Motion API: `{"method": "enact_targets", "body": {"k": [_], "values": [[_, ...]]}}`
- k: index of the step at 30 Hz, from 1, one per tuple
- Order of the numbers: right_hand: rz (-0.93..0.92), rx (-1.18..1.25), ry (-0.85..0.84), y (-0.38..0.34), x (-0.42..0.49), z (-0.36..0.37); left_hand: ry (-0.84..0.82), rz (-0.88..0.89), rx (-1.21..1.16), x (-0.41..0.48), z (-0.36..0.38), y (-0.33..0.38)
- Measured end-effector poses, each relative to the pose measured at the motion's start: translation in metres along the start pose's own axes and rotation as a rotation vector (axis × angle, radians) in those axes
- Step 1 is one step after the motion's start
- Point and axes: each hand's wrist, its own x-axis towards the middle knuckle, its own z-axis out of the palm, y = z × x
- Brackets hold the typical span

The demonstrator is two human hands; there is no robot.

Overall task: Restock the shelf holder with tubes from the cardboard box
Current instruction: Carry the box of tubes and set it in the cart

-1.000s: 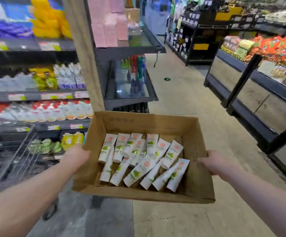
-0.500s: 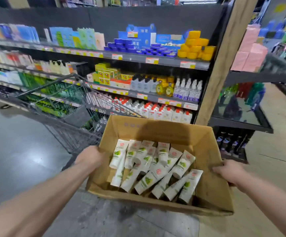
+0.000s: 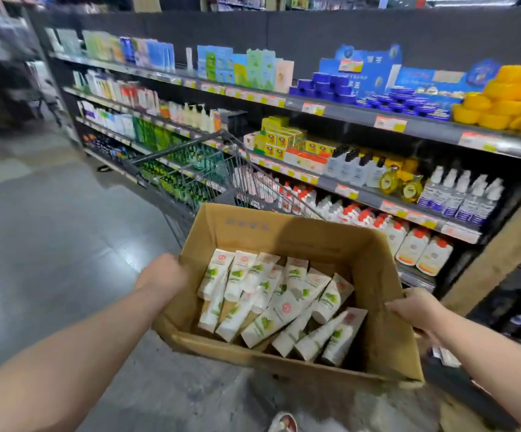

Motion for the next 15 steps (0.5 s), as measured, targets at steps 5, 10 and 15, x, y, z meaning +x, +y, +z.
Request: {"method": "enact_targets", "body": {"k": [5, 10, 15], "values": [[-0.075, 0.07, 0.061, -0.059, 0.071, -0.009, 0.022, -0.029, 0.0, 0.081, 0.0, 0.027], [-0.093, 0.116, 0.055, -0.105, 0.157, -0.021, 0.041, 0.004, 0.039, 0.173, -0.001, 0.077], [-0.048, 0.152, 0.059, -0.137, 0.234, -0.031, 0.016, 0.056, 0.064, 0.248, 0.009, 0.118]]}}
